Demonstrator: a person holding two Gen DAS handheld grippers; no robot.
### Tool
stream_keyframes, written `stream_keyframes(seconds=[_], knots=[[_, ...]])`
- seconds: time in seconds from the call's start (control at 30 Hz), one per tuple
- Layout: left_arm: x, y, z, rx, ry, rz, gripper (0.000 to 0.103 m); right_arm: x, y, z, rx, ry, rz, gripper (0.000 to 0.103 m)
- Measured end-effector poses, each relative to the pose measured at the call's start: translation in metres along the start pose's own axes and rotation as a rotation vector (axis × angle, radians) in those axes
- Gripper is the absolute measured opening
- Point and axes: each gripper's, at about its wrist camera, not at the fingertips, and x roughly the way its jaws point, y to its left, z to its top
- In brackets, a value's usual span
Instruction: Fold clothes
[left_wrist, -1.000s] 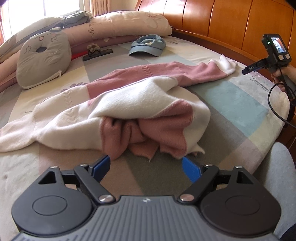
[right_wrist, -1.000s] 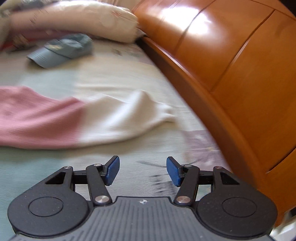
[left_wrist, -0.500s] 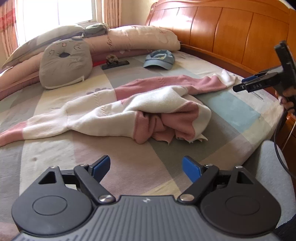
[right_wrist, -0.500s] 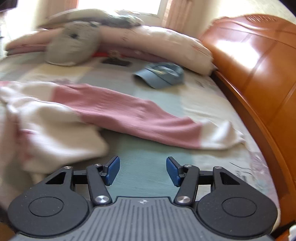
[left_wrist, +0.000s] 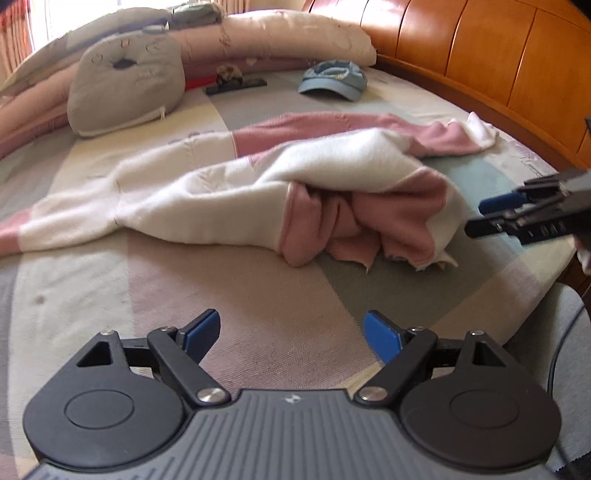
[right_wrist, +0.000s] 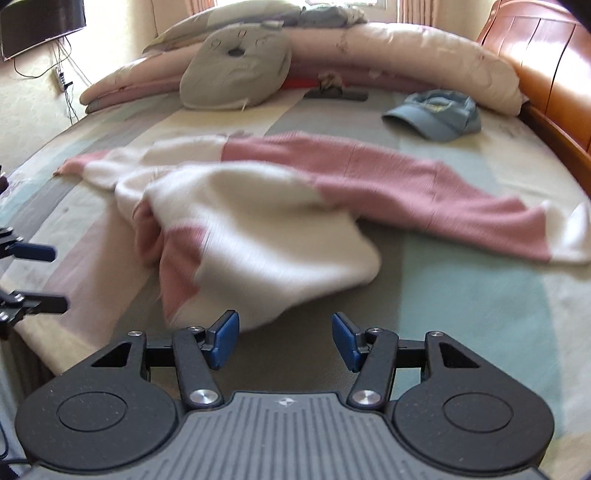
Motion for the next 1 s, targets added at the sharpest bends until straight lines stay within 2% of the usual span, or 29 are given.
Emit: stream_keyframes(seconds=[0.17, 0.23, 0.33, 0.4, 0.47, 0.57, 0.63, 0.73, 0.77, 0.83, 0.87, 0.97, 1.0], knots=[[0.007, 0.004, 0.011, -0.021, -0.033, -0.077, 0.085, -0.002, 0.017, -0.006, -0.036, -0.020, 0.085, 0.061], [0.007, 0.006, 0.020, -0.018, -0.065, -0.098, 0.085, -0.005, 0.025, -0.001, -0.061, -0.040, 0.125, 0.061], [0.010, 0.014, 0.038, -0.017, -0.101, -0.118, 0.085, -0.006, 0.033, 0.015, -0.107, -0.073, 0.142, 0.061], [0.015, 0.024, 0.055, 0.005, -0.119, -0.104, 0.085, -0.009, 0.034, 0.032, -0.150, -0.103, 0.139, 0.061], [0.025, 0.037, 0.075, 0.034, -0.132, -0.079, 0.085, -0.012, 0.027, 0.054, -0.166, -0.158, 0.174, 0.062], [0.054, 0.057, 0.106, 0.085, -0.135, -0.027, 0.085, 0.006, 0.016, 0.089, -0.191, -0.181, 0.181, 0.067], [0.081, 0.072, 0.126, 0.119, -0.121, 0.005, 0.085, 0.037, 0.011, 0.112, -0.207, -0.150, 0.156, 0.067], [0.127, 0.096, 0.146, 0.112, -0.065, -0.029, 0.083, 0.091, -0.005, 0.144, -0.190, -0.073, 0.170, 0.066], [0.140, 0.104, 0.148, 0.078, -0.029, -0.057, 0.082, 0.107, -0.010, 0.152, -0.180, -0.045, 0.180, 0.066], [0.162, 0.117, 0.147, -0.001, 0.063, -0.132, 0.083, 0.134, -0.018, 0.160, -0.149, 0.023, 0.218, 0.065], [0.167, 0.119, 0.144, -0.024, 0.097, -0.146, 0.084, 0.146, -0.021, 0.162, -0.136, 0.059, 0.227, 0.065], [0.165, 0.112, 0.140, 0.014, 0.146, -0.124, 0.085, 0.167, -0.027, 0.153, -0.107, 0.169, 0.197, 0.066], [0.165, 0.109, 0.142, 0.017, 0.172, -0.113, 0.085, 0.169, -0.028, 0.149, -0.104, 0.178, 0.186, 0.066]])
